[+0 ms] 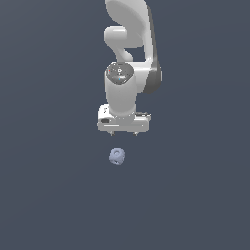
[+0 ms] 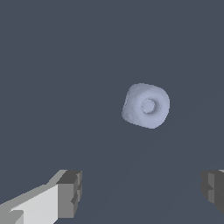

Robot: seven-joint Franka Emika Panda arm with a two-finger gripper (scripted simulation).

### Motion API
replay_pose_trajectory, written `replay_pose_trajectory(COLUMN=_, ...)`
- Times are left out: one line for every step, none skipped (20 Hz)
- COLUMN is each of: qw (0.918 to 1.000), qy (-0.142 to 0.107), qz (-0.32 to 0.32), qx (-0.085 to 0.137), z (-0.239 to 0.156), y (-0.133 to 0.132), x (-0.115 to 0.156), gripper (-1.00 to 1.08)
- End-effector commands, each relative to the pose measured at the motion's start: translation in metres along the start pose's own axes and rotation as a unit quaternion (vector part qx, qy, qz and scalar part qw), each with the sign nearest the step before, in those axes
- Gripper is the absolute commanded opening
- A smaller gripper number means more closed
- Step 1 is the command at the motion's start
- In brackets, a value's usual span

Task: Pick up the object and move it to a goal position.

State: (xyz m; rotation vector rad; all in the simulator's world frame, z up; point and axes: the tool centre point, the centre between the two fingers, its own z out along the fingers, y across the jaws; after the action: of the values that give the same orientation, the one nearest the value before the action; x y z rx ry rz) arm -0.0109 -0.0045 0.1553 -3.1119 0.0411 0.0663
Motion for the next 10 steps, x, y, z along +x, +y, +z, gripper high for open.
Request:
replay_pose_trajectory(qw=1.0, qy=0.0, qz=0.0, qx=0.0, z=0.0, y=0.0, x=0.0, gripper=1.0)
replay_pose_trajectory(qw=1.0, qy=0.0, qz=-0.001, qx=0.0, z=0.0, y=0.0, x=0.0, gripper=1.0)
replay_pose_trajectory(qw=1.0, qy=0.0, qz=-0.002, qx=-0.001, z=0.0, y=-0.002, x=0.0, gripper=1.0)
replay_pose_trajectory(qw=1.0, qy=-0.001, qz=-0.005, qx=-0.002, z=0.0, y=-0.004, x=0.0, gripper=1.0)
replay_pose_trajectory(qw=0.9999, qy=-0.001, qz=-0.01, qx=-0.003, z=-0.001, y=-0.008, x=-0.001, gripper=1.0)
replay_pose_trajectory(qw=0.9999, qy=-0.002, qz=-0.015, qx=-0.005, z=-0.001, y=-0.012, x=-0.001, gripper=1.0)
replay_pose_trajectory(qw=0.9997, qy=-0.003, qz=-0.021, qx=-0.007, z=-0.001, y=-0.016, x=-0.002, gripper=1.0)
replay_pose_trajectory(qw=0.9996, qy=-0.003, qz=-0.027, qx=-0.008, z=-0.002, y=-0.02, x=-0.003, gripper=1.0)
replay_pose_trajectory(qw=0.9995, qy=-0.004, qz=-0.031, qx=-0.009, z=-0.003, y=-0.023, x=-0.004, gripper=1.0)
replay_pose_trajectory(qw=0.9993, qy=-0.004, qz=-0.035, qx=-0.01, z=-0.003, y=-0.025, x=-0.004, gripper=1.0)
